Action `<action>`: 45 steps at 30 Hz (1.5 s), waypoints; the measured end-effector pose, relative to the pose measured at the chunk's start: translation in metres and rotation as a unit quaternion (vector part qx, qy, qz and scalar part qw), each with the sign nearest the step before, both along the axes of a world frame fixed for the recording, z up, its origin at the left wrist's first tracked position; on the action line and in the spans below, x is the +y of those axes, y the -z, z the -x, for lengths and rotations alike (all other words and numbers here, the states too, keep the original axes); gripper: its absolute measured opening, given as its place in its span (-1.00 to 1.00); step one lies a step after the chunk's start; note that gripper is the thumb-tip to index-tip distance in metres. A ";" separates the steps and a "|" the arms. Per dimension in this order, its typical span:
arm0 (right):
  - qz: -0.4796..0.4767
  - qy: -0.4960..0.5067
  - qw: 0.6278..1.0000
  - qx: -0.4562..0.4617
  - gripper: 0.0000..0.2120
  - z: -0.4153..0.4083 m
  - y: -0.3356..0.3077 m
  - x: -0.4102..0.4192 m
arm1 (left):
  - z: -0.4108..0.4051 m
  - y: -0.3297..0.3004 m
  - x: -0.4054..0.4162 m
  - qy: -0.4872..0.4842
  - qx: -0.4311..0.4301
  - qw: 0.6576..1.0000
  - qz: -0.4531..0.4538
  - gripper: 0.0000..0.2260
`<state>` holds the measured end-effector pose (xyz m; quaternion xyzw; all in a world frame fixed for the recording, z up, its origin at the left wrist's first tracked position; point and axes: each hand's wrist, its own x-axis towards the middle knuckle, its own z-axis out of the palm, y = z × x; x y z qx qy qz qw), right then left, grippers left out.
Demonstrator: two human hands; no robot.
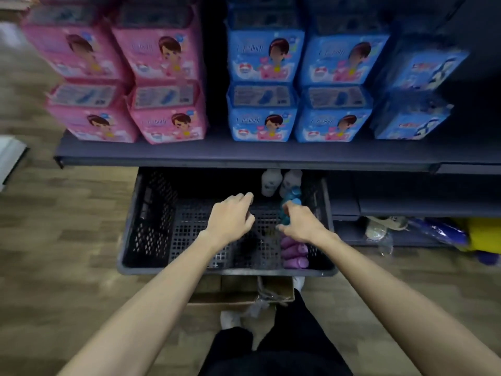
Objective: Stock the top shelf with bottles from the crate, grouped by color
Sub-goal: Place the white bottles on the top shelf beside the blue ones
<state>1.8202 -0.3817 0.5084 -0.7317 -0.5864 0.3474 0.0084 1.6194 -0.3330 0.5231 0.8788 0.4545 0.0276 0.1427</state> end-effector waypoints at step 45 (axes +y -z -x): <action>-0.106 -0.043 0.991 -0.065 -0.68 -0.023 0.046 0.062 | -0.030 0.052 -0.011 -0.106 0.028 0.989 0.098 -0.72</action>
